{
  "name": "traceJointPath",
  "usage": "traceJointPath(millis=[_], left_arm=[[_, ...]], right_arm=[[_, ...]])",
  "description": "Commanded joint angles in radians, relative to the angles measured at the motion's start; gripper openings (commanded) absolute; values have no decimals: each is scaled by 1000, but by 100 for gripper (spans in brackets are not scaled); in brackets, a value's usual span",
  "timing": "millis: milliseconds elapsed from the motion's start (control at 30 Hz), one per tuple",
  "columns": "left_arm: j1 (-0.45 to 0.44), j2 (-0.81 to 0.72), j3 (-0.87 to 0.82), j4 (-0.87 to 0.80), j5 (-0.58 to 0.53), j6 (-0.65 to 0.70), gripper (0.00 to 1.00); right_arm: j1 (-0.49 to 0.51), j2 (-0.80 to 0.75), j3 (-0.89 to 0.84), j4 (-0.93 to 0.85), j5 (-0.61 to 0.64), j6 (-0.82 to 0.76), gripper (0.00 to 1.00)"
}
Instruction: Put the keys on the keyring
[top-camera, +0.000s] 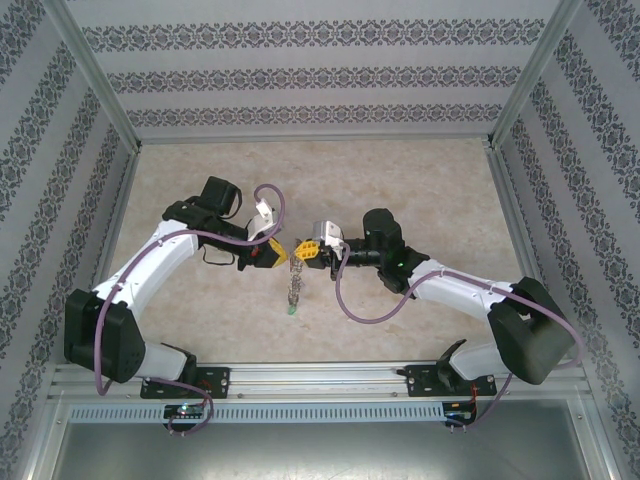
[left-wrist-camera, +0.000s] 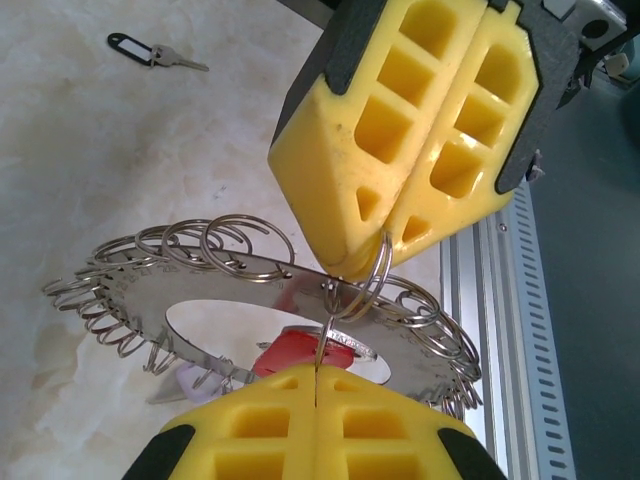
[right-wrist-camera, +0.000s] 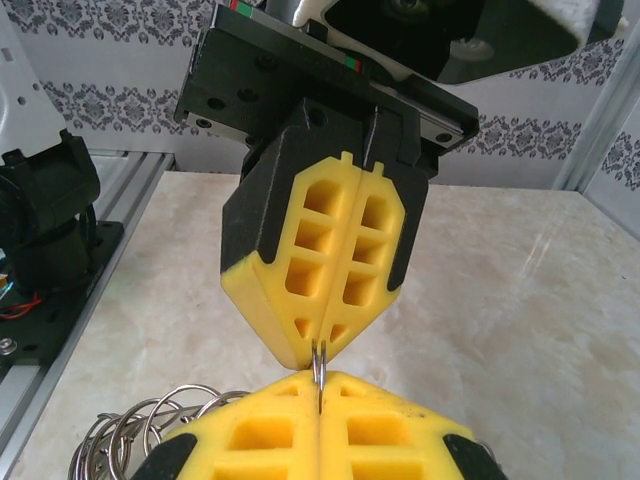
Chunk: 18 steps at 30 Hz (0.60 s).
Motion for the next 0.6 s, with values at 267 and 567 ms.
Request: traceJointPath(millis=[267,567], left_arm=[[21,-183,-120,263,21,-104,44],[19,-197,-130,381,86,-106,47]], right_arm=[[4,-21,-4,72,-28,0,0],[5,-1,16,103,-56,27,0]])
